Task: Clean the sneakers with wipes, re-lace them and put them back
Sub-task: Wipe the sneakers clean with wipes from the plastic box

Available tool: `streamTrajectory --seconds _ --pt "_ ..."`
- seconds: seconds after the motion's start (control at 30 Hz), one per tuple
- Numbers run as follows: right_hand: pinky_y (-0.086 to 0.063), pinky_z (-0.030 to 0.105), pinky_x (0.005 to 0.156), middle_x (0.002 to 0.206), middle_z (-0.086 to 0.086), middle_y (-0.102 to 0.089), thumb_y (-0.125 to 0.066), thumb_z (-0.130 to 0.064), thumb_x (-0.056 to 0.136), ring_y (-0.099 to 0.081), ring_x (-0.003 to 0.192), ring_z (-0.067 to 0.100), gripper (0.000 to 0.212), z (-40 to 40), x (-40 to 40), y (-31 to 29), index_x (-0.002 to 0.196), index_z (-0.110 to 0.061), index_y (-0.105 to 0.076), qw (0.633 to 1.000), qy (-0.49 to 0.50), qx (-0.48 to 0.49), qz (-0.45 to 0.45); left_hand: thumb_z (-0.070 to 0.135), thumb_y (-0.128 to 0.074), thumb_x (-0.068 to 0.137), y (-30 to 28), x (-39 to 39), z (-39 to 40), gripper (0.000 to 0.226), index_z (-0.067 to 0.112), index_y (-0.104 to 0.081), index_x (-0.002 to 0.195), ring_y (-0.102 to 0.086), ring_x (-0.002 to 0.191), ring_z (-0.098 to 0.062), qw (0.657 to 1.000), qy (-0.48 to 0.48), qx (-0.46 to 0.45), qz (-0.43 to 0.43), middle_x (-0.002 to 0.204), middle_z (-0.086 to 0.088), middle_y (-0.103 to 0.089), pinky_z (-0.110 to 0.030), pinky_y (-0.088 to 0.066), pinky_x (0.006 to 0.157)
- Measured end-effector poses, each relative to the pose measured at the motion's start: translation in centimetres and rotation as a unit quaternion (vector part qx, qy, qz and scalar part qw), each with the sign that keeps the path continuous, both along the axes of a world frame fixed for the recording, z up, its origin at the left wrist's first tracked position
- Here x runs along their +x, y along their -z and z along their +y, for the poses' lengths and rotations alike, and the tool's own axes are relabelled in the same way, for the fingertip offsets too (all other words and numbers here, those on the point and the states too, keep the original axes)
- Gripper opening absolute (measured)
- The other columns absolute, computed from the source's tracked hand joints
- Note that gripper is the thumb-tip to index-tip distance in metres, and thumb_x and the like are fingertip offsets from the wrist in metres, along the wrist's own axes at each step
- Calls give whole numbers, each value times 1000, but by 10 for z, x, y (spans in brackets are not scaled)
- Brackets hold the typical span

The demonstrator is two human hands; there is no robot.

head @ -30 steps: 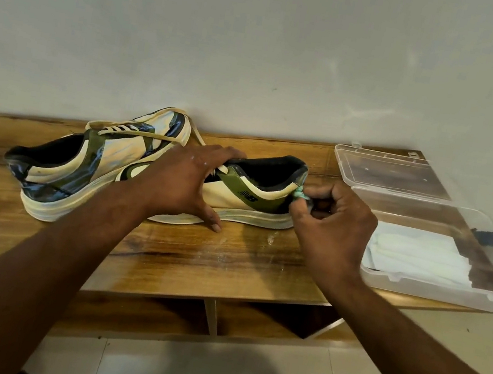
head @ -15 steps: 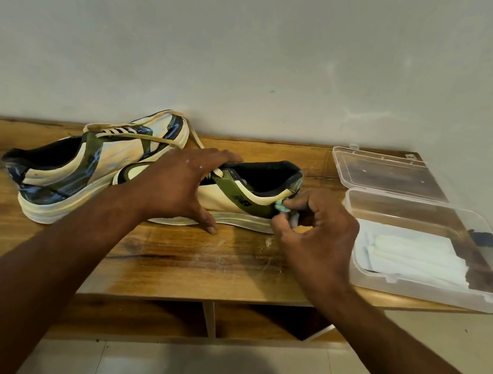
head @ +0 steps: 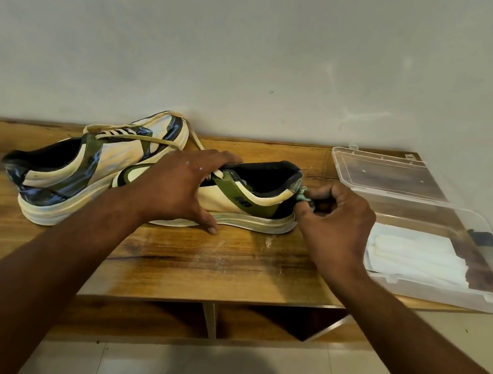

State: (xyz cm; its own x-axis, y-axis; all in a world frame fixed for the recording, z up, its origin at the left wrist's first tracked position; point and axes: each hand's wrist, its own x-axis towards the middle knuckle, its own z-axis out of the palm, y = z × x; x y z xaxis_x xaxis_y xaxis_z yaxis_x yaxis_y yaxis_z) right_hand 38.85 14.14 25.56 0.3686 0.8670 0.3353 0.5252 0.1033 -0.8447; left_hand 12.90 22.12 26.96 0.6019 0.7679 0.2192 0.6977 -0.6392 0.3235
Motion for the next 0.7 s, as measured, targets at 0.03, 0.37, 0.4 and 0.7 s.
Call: streamTrajectory --seconds 0.03,0.37,0.4,0.7 --pt "-62 28 69 82 -15 -73 -85 -9 78 -70 73 2 20 0 0 1 88 -23 -75 1000 5 -3 2 58 -101 42 0 0 0 119 40 -48 148 -64 117 -11 1000 0 0 -1 136 17 -66 -39 -53 98" --pt "-61 24 68 87 -13 -72 -85 -10 79 -70 78 5 19 -15 -14 1 91 -20 -74 998 -46 47 -23 60 -99 43 2 -1 3 121 39 -48 150 -62 122 -11 1000 4 6 -3 139 16 -64 -30 -46 98" --pt "-61 24 68 86 -14 -72 -85 -9 79 -70 77 4 19 -9 -9 -2 90 -21 -74 999 -16 37 1 61 -99 43 2 -1 2 121 39 -47 150 -62 122 -11 1000 4 7 -2 140 16 -64 -30 -46 99" --pt "-62 36 67 91 -1 -71 -81 -4 82 -71 82 16 17 -10 -4 -5 95 -7 -71 984 -35 171 -21 60 -100 44 4 -2 2 117 44 -47 148 -65 109 -7 999 27 -17 -2 134 24 -63 -38 -56 92"
